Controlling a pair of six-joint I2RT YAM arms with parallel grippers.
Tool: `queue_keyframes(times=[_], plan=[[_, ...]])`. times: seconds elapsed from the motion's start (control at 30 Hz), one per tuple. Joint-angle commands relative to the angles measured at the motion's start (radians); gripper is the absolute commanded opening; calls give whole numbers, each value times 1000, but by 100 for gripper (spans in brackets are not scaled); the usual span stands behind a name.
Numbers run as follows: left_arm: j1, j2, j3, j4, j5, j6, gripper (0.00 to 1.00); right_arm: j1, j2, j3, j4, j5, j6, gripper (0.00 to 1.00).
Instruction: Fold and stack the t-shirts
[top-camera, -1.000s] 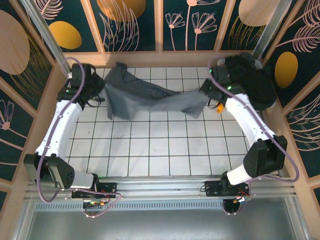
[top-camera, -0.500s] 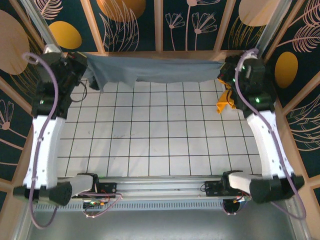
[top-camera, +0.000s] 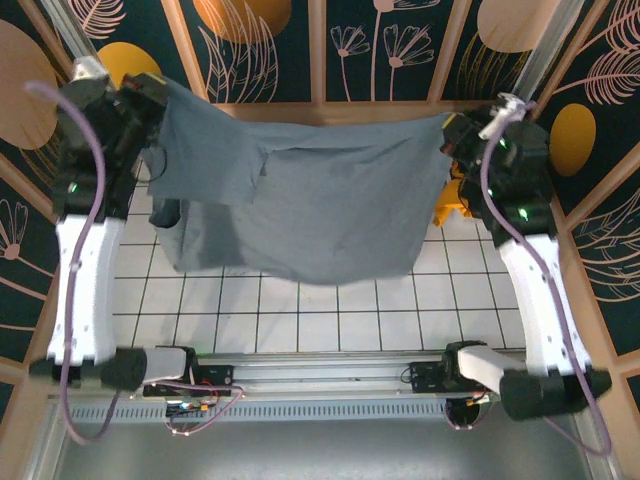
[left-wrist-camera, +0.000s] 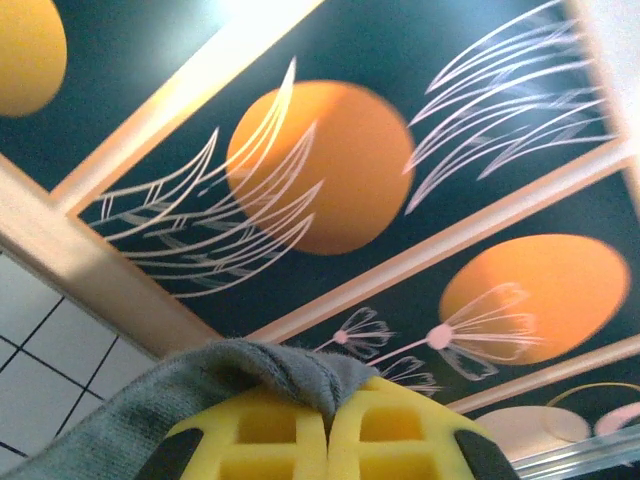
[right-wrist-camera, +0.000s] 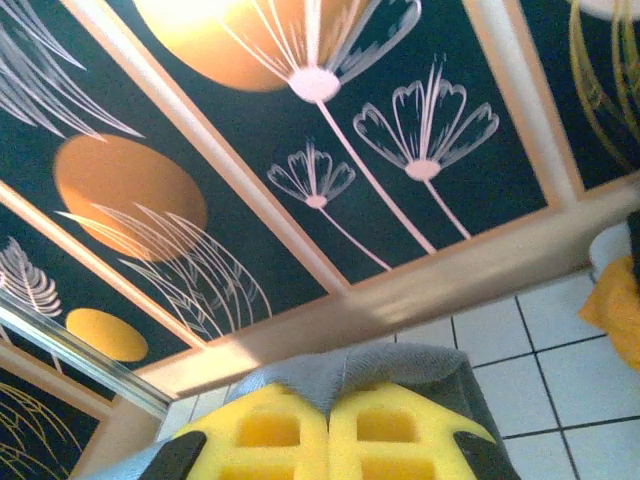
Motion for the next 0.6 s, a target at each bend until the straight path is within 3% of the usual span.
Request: queue_keyframes(times=[0.0,0.23,0.4,0.5,0.57], plan=[[28,144,80,9,91,2,0,-27,128,82,86,-67,40,0],[126,461,466,-1,293,47,0,-72,342,313,77,-72,56,0],[226,582,765,-2,409,-32,0,-102,382,468,16,-57,57,0],[238,515,739,76,442,-57,0,-121,346,502,-8,-47,54,0],[238,418,636,87,433,-31,0,-131,302,488,-27,-33,49,0]])
